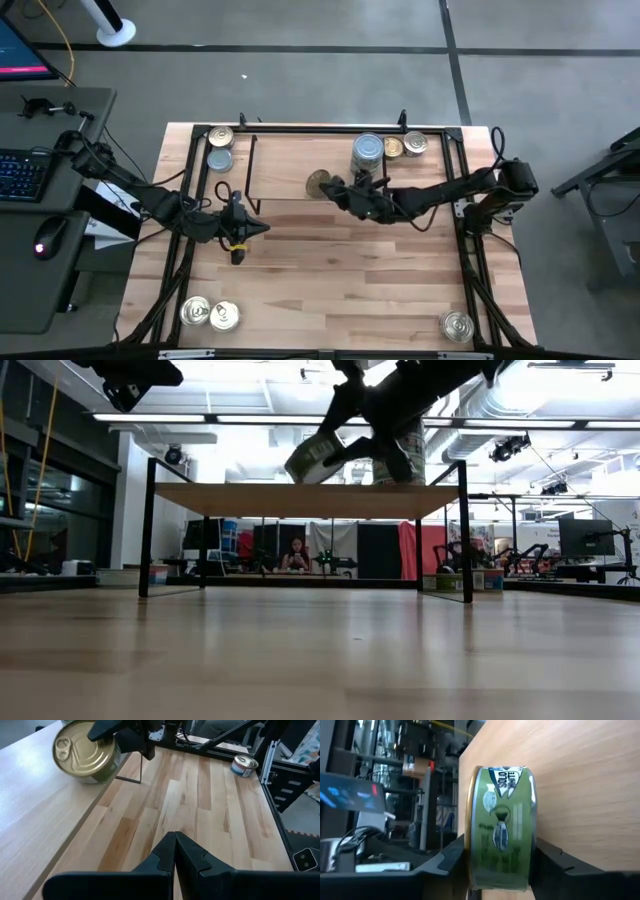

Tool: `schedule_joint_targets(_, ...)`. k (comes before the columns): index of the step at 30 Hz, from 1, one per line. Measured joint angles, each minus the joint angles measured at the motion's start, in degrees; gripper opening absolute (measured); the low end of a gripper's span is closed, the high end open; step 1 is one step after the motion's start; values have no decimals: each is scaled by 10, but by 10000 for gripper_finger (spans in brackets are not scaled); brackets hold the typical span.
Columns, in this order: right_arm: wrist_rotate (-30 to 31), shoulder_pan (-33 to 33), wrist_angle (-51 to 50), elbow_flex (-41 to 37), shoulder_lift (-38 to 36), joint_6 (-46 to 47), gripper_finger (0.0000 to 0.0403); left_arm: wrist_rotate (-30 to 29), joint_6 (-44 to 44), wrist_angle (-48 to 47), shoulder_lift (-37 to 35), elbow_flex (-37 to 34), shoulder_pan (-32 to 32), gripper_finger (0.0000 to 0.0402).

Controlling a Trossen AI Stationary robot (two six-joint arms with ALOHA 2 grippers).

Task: Stack canned seafood by type on shelf
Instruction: Put the green tuna can on the shelf

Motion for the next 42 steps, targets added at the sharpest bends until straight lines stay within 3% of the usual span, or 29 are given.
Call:
schedule_joint_targets(6, 41, 0, -3, 0, 0, 35, 165, 0, 0, -2, 0, 0, 0, 0)
schedule_joint_targets(16, 60, -2, -29, 0, -1, 6, 174, 0, 0, -5, 0, 0, 0, 0)
schedule_joint_targets(29, 6, -14, -44, 0, -14, -36, 297, 1, 0, -6, 0, 0, 0, 0)
schedule_joint_targets(42, 64, -14, -87, 0, -36, -56, 300, 1, -6, -16, 0, 0, 0, 0)
